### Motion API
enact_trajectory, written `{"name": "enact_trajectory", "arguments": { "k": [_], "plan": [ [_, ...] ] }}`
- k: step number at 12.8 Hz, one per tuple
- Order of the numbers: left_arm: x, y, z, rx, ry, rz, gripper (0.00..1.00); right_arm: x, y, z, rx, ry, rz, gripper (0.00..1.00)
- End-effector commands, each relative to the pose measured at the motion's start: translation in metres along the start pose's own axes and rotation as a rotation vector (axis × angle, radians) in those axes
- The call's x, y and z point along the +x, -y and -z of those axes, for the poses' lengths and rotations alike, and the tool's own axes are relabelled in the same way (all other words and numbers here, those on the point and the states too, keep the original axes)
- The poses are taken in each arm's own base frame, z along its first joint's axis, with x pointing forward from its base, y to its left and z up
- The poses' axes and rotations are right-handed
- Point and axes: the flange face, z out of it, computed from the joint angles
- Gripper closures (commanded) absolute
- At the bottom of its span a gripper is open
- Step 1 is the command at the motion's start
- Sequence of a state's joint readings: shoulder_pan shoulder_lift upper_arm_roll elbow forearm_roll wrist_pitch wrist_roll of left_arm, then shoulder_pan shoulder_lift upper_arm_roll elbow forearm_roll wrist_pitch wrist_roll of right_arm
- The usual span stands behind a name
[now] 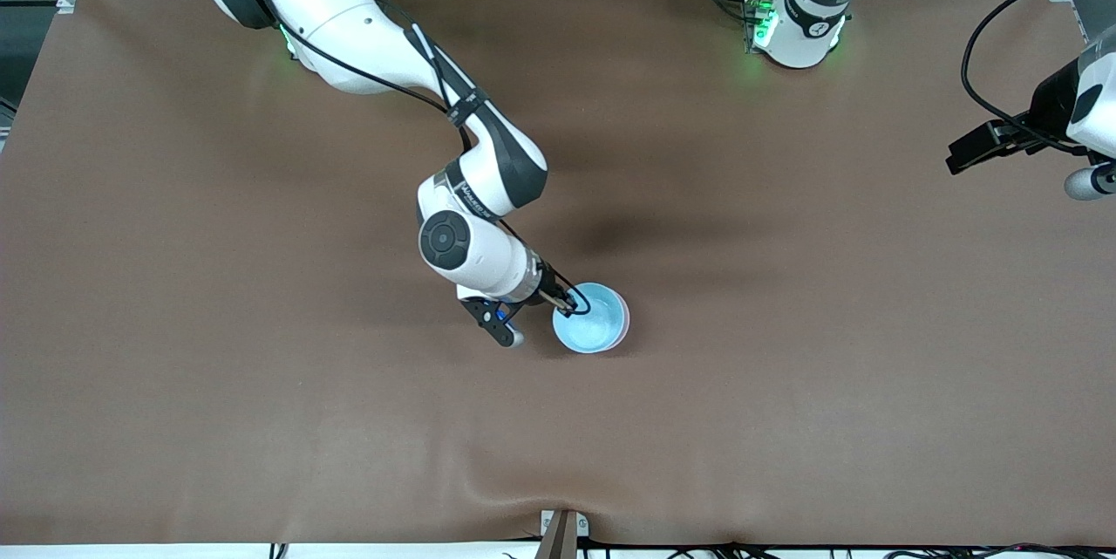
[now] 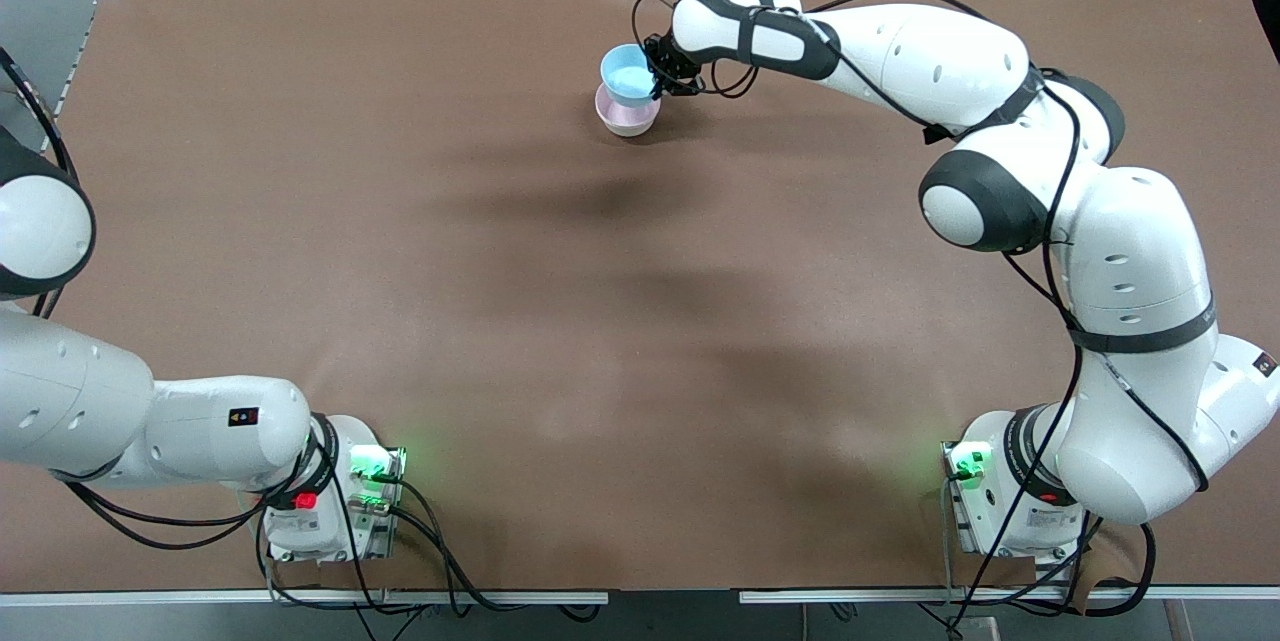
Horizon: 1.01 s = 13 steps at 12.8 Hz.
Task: Stack pink and blue bowls on white bowl
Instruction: 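Lower the blue bowl into the pink bowl and open the right gripper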
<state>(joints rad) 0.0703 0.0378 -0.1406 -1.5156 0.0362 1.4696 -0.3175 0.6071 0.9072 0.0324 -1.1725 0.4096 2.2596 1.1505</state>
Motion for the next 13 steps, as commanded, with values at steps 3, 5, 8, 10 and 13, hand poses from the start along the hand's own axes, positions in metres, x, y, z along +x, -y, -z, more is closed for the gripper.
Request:
{"name": "enact_trajectory", "arguments": {
  "k": [3,5,8,10,13],
  "plan": [
    [0.001,0.003,0.000,-0.005,-0.007,-0.013,0.00,-0.005,0.001,-0.022,-0.037,-0.029,0.007,1.00],
    [0.001,0.003,0.000,-0.005,-0.007,-0.013,0.00,-0.007,0.001,-0.023,-0.039,-0.028,0.008,1.00],
    [0.001,0.002,-0.001,-0.002,-0.005,-0.014,0.00,-0.007,0.002,-0.021,-0.042,-0.029,0.021,0.00],
    [0.001,0.003,-0.001,-0.003,-0.006,-0.013,0.00,-0.011,0.003,-0.014,-0.052,-0.020,0.020,0.00],
    [0.002,0.003,-0.001,-0.003,-0.006,-0.013,0.00,-0.007,0.006,0.022,-0.109,0.016,0.017,0.00]
  ]
}}
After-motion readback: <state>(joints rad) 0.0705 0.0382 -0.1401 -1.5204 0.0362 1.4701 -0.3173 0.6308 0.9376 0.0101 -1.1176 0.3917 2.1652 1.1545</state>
